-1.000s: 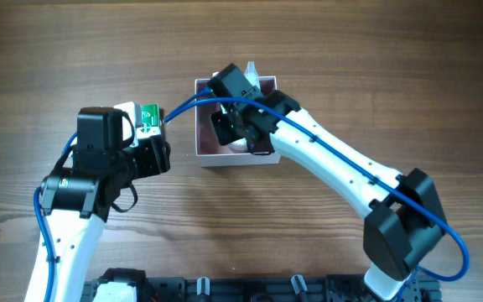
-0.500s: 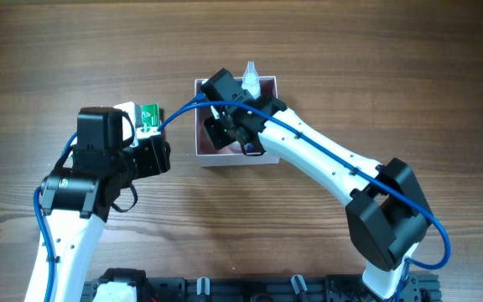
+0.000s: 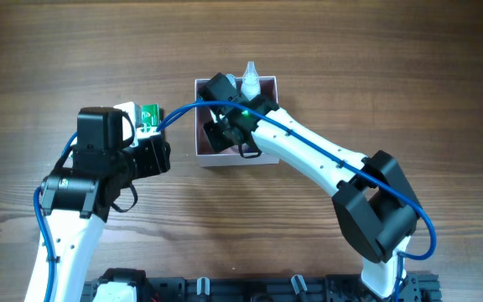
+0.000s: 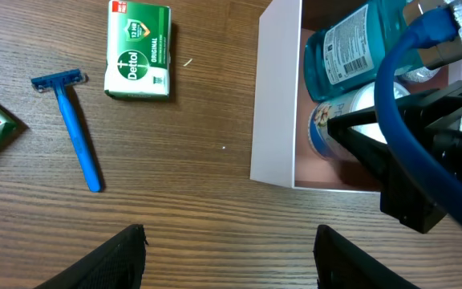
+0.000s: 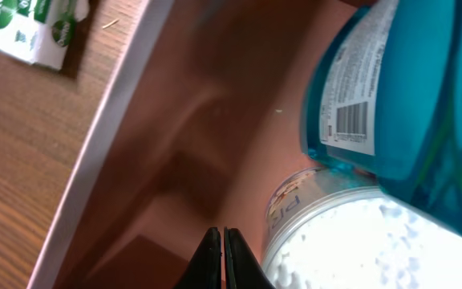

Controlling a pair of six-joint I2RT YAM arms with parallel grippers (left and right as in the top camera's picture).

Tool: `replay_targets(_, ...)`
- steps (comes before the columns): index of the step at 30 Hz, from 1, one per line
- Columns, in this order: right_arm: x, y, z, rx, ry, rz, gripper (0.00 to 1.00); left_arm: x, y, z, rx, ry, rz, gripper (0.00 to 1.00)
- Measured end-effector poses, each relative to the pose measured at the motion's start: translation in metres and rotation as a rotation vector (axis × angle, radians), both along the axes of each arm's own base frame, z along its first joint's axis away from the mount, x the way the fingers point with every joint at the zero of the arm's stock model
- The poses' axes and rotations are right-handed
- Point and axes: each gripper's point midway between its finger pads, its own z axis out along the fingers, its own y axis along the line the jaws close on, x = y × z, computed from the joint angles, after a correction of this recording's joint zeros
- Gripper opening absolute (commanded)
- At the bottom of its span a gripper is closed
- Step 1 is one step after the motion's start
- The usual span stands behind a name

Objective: Pack container

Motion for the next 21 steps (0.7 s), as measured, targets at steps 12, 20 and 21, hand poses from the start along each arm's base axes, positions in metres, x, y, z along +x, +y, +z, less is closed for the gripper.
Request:
replay_targets(12, 0.007, -0.024, -0.003, -0.08, -0.019, -0.171, 0.04, -0.001, 0.0, -0.001, 0.001, 0.007, 0.0, 0.68)
replay_targets(20, 0.006, -0.027, -0.004, -0.095, -0.019, -0.18, 0.07, -0.001, 0.0, -0.001, 0.001, 0.007, 0.0, 0.68)
replay_targets(21, 0.006, -0.027, -0.004, -0.094, -0.018, -0.179, 0.08, -0.001, 0.0, -0.001, 0.001, 0.007, 0.0, 0.68)
